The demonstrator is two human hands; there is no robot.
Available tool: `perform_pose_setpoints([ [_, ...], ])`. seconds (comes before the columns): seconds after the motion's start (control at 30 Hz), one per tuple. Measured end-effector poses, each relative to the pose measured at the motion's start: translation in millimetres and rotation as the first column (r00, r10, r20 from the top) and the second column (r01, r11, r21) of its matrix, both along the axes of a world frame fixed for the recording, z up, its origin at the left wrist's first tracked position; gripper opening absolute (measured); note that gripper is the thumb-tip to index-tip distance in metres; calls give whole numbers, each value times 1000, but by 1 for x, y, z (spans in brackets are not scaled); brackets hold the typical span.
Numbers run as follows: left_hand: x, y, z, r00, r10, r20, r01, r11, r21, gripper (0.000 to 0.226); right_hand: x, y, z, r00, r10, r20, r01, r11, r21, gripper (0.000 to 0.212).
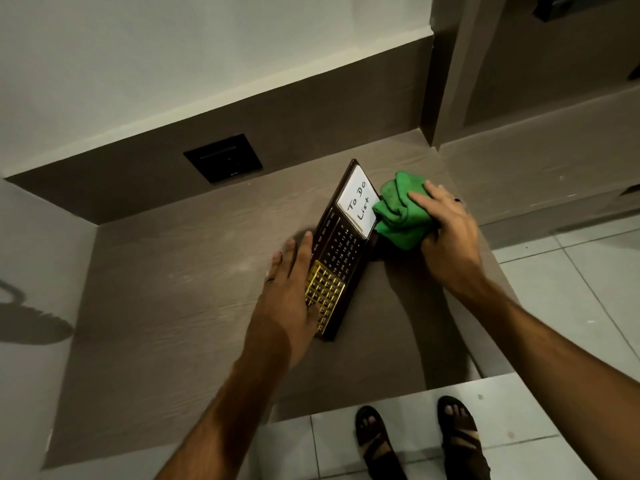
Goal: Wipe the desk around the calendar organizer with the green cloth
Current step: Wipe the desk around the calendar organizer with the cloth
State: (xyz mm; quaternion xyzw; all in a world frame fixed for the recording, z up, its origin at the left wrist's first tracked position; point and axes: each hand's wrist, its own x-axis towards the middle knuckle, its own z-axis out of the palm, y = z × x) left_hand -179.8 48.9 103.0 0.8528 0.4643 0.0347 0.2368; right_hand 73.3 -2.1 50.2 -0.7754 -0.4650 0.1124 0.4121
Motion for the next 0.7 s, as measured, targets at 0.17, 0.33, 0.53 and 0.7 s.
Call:
perform_pose_setpoints([
  [0.17,0,0,-1,1000,1,4,-1,1000,9,107,-11,9,1,993,-6,122,7,1000,-7,69],
  [0.33,-1,0,-2,1000,-9,17,9,1000,11,108,-22,7,-7,971,49,236,-39,998,-45,64],
  [0.53,-2,0,-1,999,-25,42,24,1000,16,105,-43,10,-16,955,61,290,-66,998,7,60],
  [0.7,-3,0,-2,998,-25,55,24,999,29,104,-76,14,-22,983,22,183,-31,998,48,65],
])
